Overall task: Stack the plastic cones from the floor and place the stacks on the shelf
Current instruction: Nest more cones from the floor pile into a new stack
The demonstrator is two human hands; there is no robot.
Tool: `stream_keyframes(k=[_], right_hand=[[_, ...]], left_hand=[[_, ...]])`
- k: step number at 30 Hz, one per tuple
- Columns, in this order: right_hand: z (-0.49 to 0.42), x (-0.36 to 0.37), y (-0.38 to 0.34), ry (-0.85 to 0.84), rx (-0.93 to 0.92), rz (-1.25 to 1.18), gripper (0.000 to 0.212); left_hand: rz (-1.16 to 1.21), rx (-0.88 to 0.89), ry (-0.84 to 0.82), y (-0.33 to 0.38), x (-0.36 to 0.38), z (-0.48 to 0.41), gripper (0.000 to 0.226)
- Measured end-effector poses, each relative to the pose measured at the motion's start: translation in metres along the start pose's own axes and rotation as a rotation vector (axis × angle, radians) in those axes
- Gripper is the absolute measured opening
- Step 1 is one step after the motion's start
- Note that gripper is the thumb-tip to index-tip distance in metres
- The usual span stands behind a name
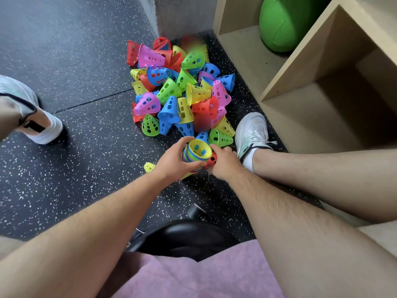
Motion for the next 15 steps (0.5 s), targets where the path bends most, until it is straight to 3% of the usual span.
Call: stream_keyframes(k=[6,15], right_hand=[[0.011,-0.006,-0.004,0.025,-0.044,-0.039,0.062],[0.021,-0.046,-0.042,0.468,-0.284,-0.484,0.044]], left_hand=[[0.046,-0.015,0.015,-0.001,-0.005,0.004,0.085],[0.067,-0.092,0.088,-0.012,-0.022,0.008,0.082]])
Point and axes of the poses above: each hand's wrist, its own z-axis away from the middle knuckle, its own x-axis out of the palm, y = z × x, the point moved 4 cm from there along -z, towards the middle knuckle, and after that the axes turned 14 degrees about -z, right-handed, at the moved point
